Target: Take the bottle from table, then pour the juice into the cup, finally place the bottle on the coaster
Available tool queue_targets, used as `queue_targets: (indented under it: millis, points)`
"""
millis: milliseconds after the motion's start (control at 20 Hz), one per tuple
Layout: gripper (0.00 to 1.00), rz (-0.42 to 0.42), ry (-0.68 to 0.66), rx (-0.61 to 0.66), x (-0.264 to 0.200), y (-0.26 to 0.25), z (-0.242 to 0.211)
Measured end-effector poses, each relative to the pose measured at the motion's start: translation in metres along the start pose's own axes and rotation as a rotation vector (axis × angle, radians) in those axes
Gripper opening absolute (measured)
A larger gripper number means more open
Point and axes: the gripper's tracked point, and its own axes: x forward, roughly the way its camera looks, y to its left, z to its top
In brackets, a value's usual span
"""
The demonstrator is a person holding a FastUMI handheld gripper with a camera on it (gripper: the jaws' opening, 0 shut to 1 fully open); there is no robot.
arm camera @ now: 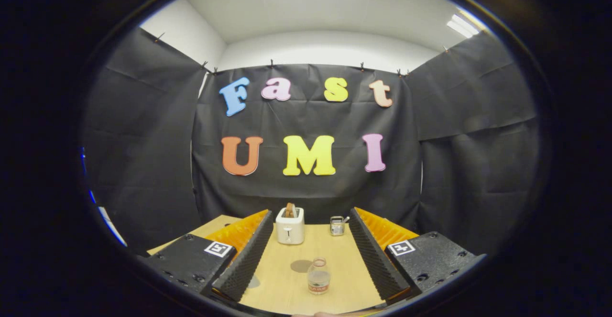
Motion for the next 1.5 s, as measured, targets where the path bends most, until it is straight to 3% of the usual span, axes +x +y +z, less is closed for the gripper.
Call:
queue_targets:
  millis: [500, 650, 1500]
  points:
    - [1.00, 0.025, 0.025, -0.009, 0.018, -0.001, -0.036]
    - [1.00, -0.011, 0.059, -0.021, 0.030, -0.008, -0.051]
    - [1.00, -0.040, 0.067, -0.060, 0.078, -0.023, -0.148]
